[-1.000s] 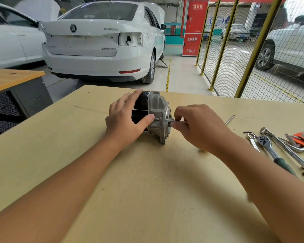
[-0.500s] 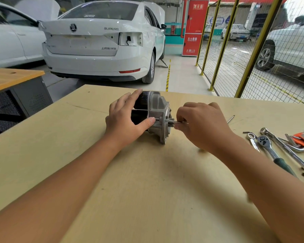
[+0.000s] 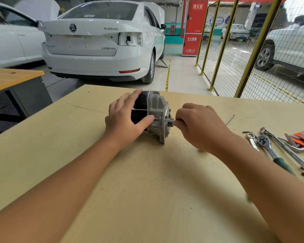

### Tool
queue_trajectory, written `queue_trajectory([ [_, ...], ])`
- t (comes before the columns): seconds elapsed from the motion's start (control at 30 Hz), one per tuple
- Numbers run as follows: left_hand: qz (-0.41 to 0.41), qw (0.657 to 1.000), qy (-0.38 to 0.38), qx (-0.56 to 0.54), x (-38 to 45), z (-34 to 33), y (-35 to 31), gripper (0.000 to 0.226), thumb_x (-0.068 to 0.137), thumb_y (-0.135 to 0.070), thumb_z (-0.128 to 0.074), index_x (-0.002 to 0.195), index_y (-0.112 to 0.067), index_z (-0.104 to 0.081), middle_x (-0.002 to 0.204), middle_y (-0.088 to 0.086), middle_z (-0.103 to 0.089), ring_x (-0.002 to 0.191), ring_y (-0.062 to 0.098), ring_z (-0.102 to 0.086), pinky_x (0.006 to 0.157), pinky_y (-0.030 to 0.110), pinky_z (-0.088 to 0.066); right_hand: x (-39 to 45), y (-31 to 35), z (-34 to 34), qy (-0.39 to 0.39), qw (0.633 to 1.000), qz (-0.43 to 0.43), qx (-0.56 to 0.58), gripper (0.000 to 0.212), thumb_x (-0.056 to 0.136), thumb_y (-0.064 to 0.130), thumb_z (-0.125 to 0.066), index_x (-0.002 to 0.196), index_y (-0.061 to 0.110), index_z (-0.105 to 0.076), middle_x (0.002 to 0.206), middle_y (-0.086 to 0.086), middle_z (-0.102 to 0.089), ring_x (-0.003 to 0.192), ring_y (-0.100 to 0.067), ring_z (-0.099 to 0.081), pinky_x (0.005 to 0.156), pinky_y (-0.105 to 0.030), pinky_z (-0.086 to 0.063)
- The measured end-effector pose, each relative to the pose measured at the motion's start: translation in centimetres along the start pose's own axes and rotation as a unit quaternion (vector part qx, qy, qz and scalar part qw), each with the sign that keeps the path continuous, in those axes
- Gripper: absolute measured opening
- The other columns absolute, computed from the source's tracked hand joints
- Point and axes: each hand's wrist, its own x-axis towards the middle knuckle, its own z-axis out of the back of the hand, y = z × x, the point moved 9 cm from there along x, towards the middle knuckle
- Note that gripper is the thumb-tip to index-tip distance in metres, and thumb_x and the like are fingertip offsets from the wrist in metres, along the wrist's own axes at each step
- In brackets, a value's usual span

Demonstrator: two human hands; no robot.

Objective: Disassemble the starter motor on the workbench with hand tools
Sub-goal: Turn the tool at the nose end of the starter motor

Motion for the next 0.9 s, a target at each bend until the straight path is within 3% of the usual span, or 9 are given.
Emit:
queue_trajectory([
  [0.17, 0.001, 1.0, 0.007, -0.002, 0.0, -0.1, 0.1, 0.09, 0.074, -0.068, -0.063, 0.157, -0.047, -0.033, 0.157, -0.01, -0.04, 0.142, 0.024, -0.034, 0.112, 0.053, -0.04, -0.2, -0.1, 1.2, -0.053, 0.997, -0.009, -0.053, 0.017, 0.094, 0.044, -0.063, 0.086, 0.029, -0.063, 0.084, 0.012, -0.061, 0.081, -0.021, -0.059, 0.076, -0.038, -0.038],
  [0.33, -0.002, 1.0, -0.006, 0.0, 0.1, 0.0, 0.2, 0.082, 0.08, -0.068, -0.058, 0.156, -0.047, -0.035, 0.157, -0.009, -0.042, 0.141, 0.024, -0.035, 0.112, 0.052, -0.04, -0.1, 0.3, 0.8, -0.04, 0.998, -0.009, 0.037, 0.015, 0.092, 0.035, -0.069, 0.091, 0.025, -0.057, 0.074, 0.007, -0.056, 0.067, -0.027, -0.054, 0.055, -0.032, -0.042],
  [0.4, -0.003, 1.0, -0.006, 0.005, 0.1, -0.1, 0.2, 0.082, 0.08, -0.068, -0.057, 0.156, -0.047, -0.034, 0.156, -0.009, -0.042, 0.14, 0.025, -0.036, 0.112, 0.052, -0.04, -0.1, 0.4, 0.7, -0.036, 0.997, -0.002, 0.064, 0.011, 0.095, 0.031, -0.066, 0.093, 0.021, -0.064, 0.073, 0.005, -0.054, 0.067, -0.026, -0.054, 0.056, -0.034, -0.045],
  [0.6, -0.002, 1.0, -0.007, -0.006, 0.1, 0.0, 0.2, 0.084, 0.078, -0.067, -0.062, 0.155, -0.047, -0.036, 0.155, -0.011, -0.043, 0.139, 0.023, -0.036, 0.11, 0.052, -0.042, 0.1, -0.3, 0.0, -0.016, 0.998, -0.008, 0.058, 0.028, 0.101, 0.027, -0.054, 0.088, 0.01, -0.071, 0.079, -0.002, -0.056, 0.071, -0.026, -0.054, 0.065, -0.04, -0.048],
  [0.77, -0.01, 1.0, -0.005, -0.007, 0.2, -0.1, 0.2, 0.085, 0.084, -0.054, -0.078, 0.157, -0.044, -0.035, 0.156, -0.009, -0.042, 0.141, 0.025, -0.035, 0.112, 0.053, -0.04, 0.0, -0.2, 0.3, -0.04, 0.999, -0.008, -0.012, 0.021, 0.099, 0.037, -0.056, 0.088, 0.023, -0.068, 0.086, 0.007, -0.059, 0.075, -0.024, -0.058, 0.073, -0.037, -0.04],
  [0.9, -0.007, 1.0, 0.001, -0.007, 0.1, -0.1, 0.2, 0.092, 0.075, -0.066, -0.069, 0.157, -0.045, -0.034, 0.157, -0.008, -0.042, 0.142, 0.024, -0.034, 0.112, 0.05, -0.04, -0.2, -0.4, 0.8, -0.065, 0.996, -0.024, -0.053, 0.018, 0.095, 0.042, -0.061, 0.084, 0.029, -0.066, 0.086, 0.012, -0.062, 0.074, -0.02, -0.06, 0.075, -0.036, -0.033],
])
